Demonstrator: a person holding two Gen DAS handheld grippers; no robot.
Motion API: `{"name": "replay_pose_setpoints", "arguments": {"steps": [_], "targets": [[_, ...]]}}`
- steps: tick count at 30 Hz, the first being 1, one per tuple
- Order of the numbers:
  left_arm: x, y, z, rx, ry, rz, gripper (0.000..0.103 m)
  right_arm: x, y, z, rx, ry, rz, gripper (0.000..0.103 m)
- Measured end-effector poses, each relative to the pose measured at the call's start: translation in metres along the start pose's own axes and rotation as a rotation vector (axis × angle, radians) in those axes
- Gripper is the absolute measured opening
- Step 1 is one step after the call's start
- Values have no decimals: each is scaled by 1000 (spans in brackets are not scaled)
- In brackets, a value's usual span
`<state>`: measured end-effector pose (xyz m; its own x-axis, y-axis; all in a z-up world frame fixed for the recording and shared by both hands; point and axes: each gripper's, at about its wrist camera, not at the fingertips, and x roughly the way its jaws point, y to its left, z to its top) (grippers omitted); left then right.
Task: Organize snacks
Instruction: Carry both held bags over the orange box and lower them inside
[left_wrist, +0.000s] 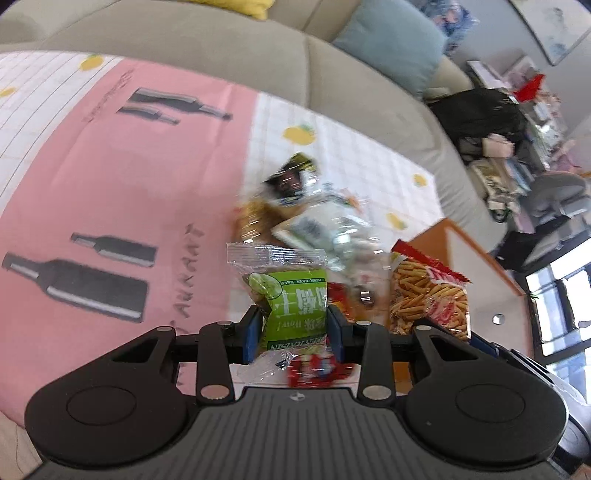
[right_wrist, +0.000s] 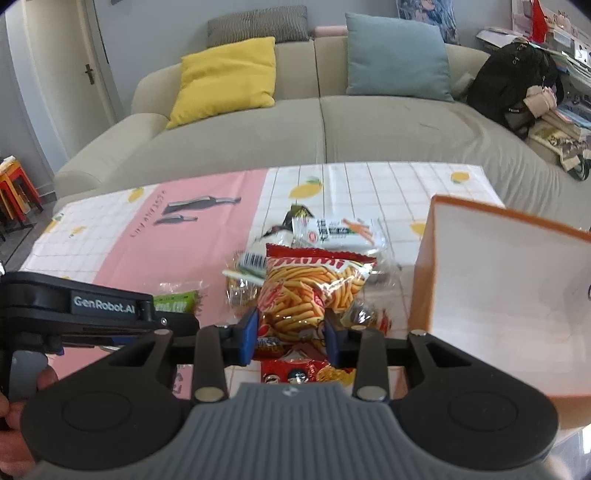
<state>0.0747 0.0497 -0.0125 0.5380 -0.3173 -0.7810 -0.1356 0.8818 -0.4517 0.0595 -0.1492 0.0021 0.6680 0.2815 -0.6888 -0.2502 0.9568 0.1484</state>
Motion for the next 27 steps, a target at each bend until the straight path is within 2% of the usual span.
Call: {"name": "replay_pose_setpoints", "arguments": {"steps": [7, 15, 18, 21, 27], "targets": [[-10, -64, 11, 146, 3, -107, 42, -35, -41, 25, 15, 27, -14, 35], [0, -146, 12, 339, 58, -207, 42, -61, -104, 43, 59, 78, -97, 35], [14, -169, 10, 403, 101, -218, 42, -61, -128, 42, 85, 115, -131, 35], [34, -185, 5, 448, 181, -234, 42, -56, -153, 36, 124, 169, -143, 35], [74, -208, -2, 520, 291, -201, 42, -29, -185, 21, 148, 267, -162, 35]]}}
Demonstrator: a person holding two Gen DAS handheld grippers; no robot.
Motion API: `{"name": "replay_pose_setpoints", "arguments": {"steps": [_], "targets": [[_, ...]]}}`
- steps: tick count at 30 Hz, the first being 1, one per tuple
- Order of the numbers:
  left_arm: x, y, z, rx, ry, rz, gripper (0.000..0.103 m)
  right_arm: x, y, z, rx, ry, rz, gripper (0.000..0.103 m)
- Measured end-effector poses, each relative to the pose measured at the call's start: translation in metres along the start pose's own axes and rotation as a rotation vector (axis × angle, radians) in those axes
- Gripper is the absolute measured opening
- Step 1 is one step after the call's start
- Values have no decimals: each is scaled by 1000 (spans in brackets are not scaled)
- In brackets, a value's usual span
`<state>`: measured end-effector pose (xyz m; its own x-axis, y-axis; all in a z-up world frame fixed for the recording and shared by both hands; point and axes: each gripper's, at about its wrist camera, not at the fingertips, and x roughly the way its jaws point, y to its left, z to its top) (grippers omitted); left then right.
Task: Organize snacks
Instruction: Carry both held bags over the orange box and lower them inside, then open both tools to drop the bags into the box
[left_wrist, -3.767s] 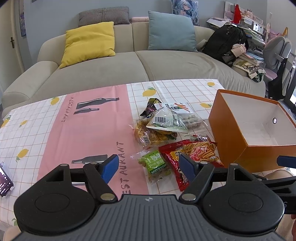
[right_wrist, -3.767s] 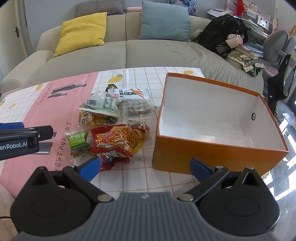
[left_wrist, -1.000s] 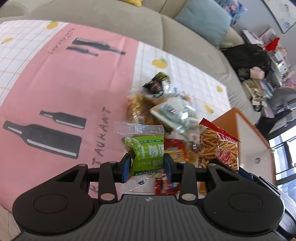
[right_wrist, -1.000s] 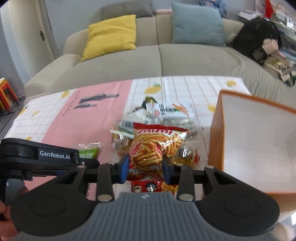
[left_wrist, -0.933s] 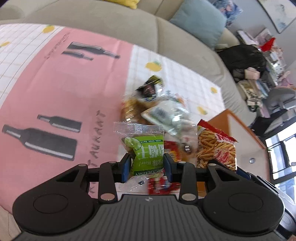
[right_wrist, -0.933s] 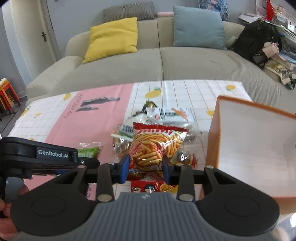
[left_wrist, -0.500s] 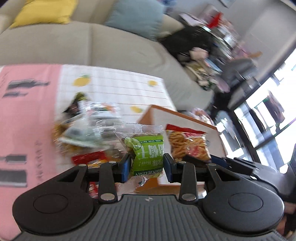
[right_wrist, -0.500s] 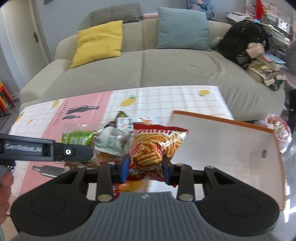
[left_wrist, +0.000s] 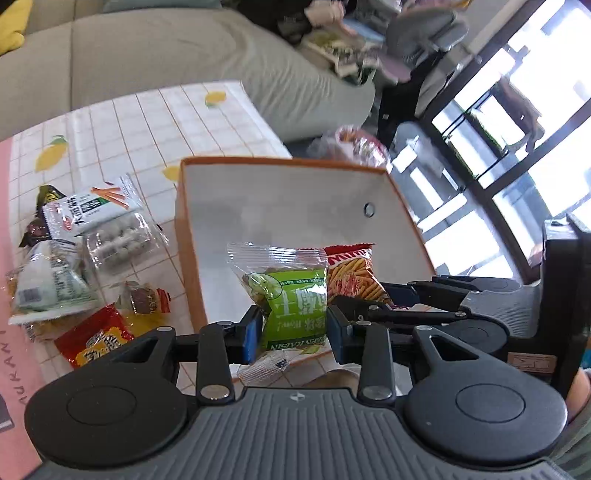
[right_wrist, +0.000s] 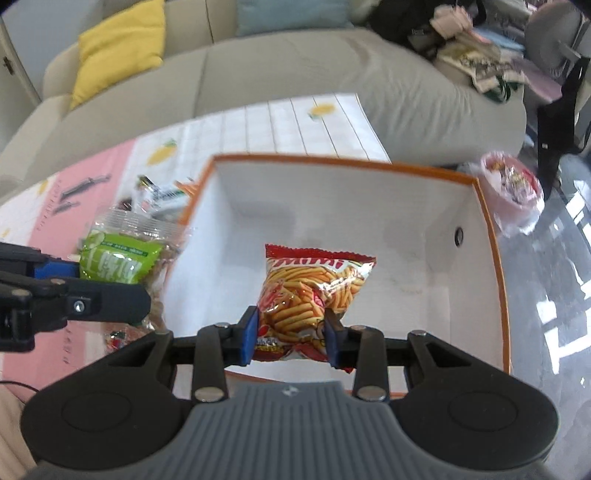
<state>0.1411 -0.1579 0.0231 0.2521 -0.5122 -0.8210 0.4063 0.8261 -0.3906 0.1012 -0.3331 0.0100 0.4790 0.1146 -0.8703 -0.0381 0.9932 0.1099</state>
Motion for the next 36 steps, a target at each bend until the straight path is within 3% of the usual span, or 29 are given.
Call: {"name": "replay_pose_setpoints", "arguments": {"steps": [7, 16, 18, 29, 36], "targets": [[44, -7, 10, 101, 164, 58, 42, 36, -14, 6, -41, 99, 47, 35], [84, -12, 12, 231, 311, 166, 42, 81, -21, 6, -74, 246, 89, 35], [88, -9, 12, 230, 337, 160, 42, 89, -22, 5, -67, 277, 107, 35], [91, -14, 12, 246, 361, 198, 44, 105, -30, 2, -21, 347, 117, 35], [85, -12, 14, 252, 326, 217, 63, 112, -29, 3, -7, 346, 108, 35]]}}
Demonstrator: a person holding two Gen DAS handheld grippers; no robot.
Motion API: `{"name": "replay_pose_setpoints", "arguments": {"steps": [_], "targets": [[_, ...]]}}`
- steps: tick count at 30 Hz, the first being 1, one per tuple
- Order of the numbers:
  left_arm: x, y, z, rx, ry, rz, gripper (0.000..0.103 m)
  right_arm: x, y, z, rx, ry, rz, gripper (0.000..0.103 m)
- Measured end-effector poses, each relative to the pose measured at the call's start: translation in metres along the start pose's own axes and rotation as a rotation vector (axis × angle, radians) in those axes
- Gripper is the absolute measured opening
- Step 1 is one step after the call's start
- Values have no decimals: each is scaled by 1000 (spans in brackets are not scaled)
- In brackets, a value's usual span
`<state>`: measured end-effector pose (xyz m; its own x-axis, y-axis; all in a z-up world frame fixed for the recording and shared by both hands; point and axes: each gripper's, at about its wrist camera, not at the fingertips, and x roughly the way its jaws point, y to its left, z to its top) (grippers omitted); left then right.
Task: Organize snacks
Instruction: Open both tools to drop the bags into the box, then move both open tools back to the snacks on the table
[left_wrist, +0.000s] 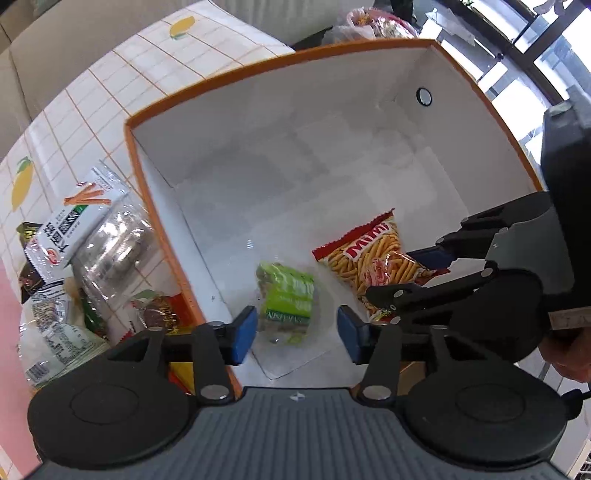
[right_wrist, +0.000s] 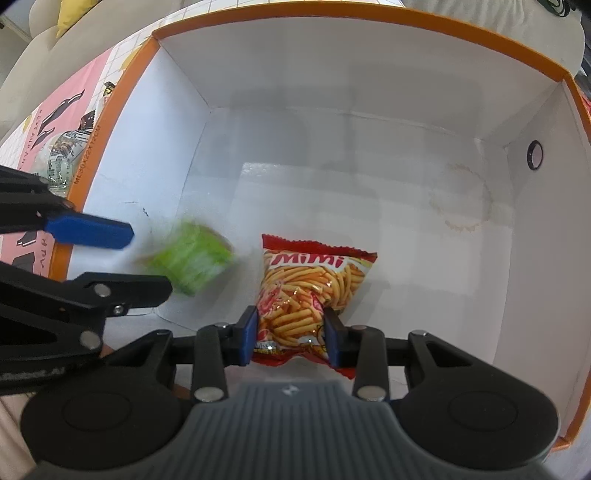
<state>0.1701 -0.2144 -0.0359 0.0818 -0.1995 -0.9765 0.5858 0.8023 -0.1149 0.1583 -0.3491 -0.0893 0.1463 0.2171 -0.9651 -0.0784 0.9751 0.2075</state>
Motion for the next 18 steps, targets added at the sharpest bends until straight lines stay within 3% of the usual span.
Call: {"name": "replay_pose_setpoints", "arguments": {"steps": [9, 18], "targets": [[-39, 4, -19, -22, -128, -62, 69, 4, 3, 3, 49, 15, 34, 35], [-63, 11, -39, -72, -204, -72, 69, 8, 17, 3, 48, 34, -17, 39]]}}
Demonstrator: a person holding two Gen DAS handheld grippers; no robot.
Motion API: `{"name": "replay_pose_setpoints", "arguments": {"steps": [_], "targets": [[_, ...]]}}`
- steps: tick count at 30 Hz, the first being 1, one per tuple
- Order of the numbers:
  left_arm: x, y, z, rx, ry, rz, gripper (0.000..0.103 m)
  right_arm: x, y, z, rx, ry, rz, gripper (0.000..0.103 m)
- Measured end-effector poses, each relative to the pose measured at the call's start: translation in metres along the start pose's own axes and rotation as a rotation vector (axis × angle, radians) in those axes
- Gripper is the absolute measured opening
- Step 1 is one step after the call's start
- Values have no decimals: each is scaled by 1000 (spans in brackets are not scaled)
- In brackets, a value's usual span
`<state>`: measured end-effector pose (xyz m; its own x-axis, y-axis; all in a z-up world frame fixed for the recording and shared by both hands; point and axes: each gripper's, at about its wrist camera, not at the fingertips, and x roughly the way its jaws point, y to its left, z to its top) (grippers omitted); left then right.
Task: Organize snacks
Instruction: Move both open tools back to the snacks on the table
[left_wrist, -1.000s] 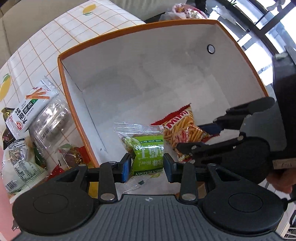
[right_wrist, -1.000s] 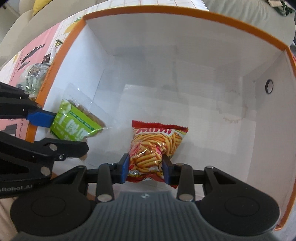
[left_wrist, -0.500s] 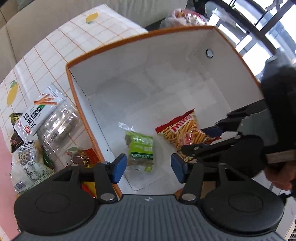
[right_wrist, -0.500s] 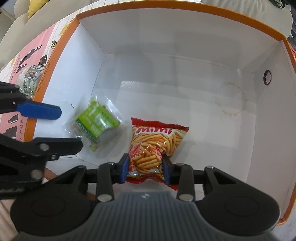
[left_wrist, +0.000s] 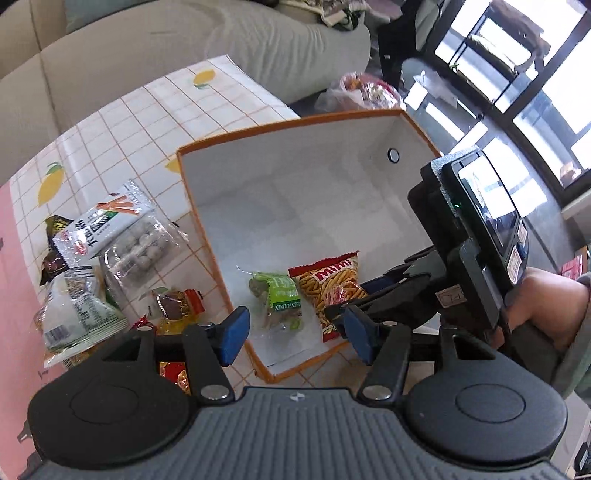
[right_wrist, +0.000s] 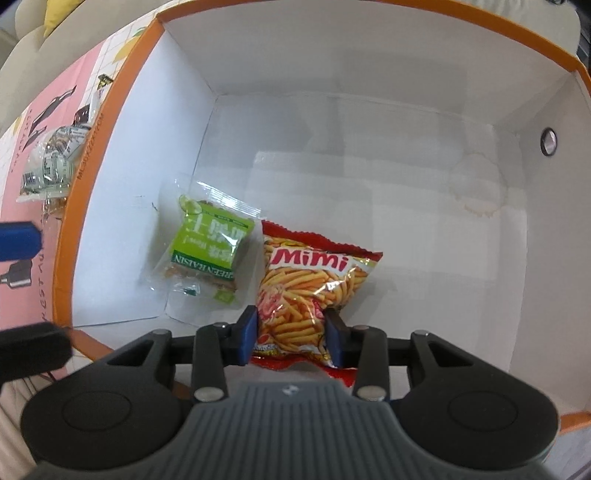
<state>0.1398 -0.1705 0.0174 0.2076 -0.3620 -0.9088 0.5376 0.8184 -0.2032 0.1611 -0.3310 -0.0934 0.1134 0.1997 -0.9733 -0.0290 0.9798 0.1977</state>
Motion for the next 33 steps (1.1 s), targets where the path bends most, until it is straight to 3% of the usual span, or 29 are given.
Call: {"name": "replay_pose_setpoints", "arguments": {"steps": [6, 12, 16, 24, 29, 33], "targets": [[-25, 8, -13, -23, -66, 27, 69, -23, 8, -6, 7, -51, -68, 58], [-55, 22, -37, -65, -163, 69, 69, -70, 38, -33, -71, -273, -171, 60], [-71, 31, -59, -88, -236, 120, 70, -93, 69, -54, -110, -423, -165, 60], [-90, 65, -112, -198, -328, 182, 69, -101, 133, -99, -161, -659, -135, 59], [-89, 92, -143, -266, -332, 225, 69, -92, 173, -118, -207, -731, -117, 59], [-84, 114, -169, -332, -319, 243, 69, -79, 194, -125, -199, -727, -71, 59]]}}
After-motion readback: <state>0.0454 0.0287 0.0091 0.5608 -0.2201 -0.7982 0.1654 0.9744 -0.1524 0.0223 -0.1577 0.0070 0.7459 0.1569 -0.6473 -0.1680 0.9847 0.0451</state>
